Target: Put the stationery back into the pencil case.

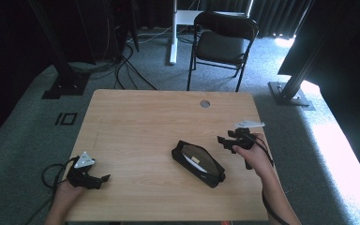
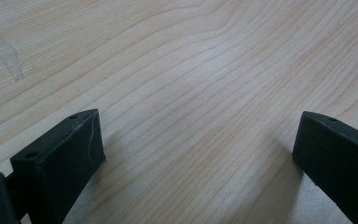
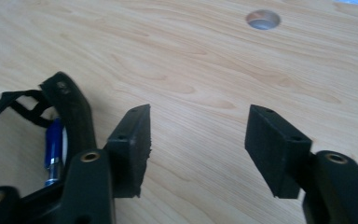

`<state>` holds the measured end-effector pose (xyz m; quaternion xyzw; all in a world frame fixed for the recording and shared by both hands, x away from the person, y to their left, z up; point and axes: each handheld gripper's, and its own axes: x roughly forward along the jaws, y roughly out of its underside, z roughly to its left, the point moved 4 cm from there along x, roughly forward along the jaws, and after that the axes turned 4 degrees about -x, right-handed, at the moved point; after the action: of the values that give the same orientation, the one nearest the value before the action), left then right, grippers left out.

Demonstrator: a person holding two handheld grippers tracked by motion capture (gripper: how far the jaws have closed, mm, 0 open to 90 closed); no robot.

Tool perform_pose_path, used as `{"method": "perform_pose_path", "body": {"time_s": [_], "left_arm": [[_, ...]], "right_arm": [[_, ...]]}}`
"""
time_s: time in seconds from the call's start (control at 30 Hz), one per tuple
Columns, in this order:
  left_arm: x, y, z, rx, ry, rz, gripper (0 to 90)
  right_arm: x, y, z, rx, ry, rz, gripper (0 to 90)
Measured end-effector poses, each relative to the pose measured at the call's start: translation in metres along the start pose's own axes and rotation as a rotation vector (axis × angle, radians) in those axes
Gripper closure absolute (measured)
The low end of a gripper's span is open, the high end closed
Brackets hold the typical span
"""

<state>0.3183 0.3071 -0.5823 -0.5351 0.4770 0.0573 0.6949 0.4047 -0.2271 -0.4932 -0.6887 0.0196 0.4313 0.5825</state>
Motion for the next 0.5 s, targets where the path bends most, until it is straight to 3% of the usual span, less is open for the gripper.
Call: {"method": "perform_pose_path", "body": {"time_s": [0.27,0.4,0.47,0.5], "left_arm": [[0.000,0.000,0.000,0.000,0.000,0.000,2.2],[0.000,0.000,0.000,0.000,0.000,0.000,2.2],[0.000,0.000,0.000,-0.001,0.000,0.000,2.2],[0.000,0.000,0.000,0.000,0.000,0.000,2.2]], "right_arm": [[-0.001,0.016,-0.011,0.022,0.047,-0.013,28.5],[0.000,0.032,-0.022,0.072,0.108,-0.002,19.8],[0.001,0.035,-0.024,0.085,0.120,0.006,19.6],[0.001,0.041,-0.029,0.116,0.143,0.002,19.6]]}}
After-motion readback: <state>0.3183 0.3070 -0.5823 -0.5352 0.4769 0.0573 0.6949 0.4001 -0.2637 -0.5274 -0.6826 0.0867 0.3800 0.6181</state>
